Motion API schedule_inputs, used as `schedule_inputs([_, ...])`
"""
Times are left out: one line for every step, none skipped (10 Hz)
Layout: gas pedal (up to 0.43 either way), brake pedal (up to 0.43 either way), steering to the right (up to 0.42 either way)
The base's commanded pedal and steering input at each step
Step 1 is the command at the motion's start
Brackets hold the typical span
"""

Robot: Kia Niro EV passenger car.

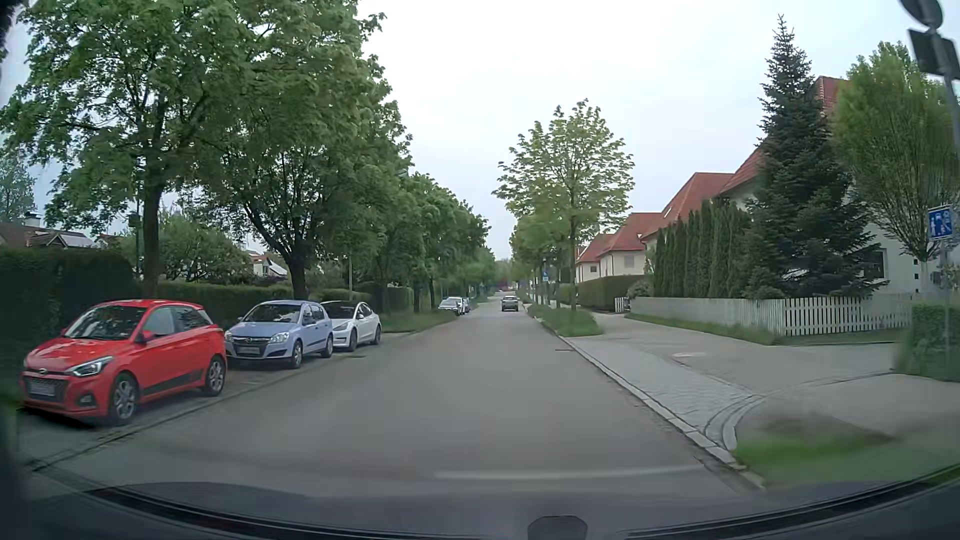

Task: Follow the waypoints while adhering to traffic rules and regulations

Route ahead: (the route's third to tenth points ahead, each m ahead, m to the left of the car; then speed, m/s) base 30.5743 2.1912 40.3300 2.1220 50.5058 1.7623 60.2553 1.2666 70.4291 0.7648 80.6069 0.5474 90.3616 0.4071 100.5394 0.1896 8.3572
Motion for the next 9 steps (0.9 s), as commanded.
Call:
schedule_inputs([0.067, 0.0, 0.002])
schedule_inputs([0.067, 0.0, -0.001])
schedule_inputs([0.067, 0.0, -0.003])
schedule_inputs([0.067, 0.0, -0.003])
schedule_inputs([0.067, 0.0, -0.003])
schedule_inputs([0.067, 0.0, -0.003])
schedule_inputs([0.067, 0.0, -0.003])
schedule_inputs([0.067, 0.0, -0.003])
schedule_inputs([0.067, 0.0, -0.003])
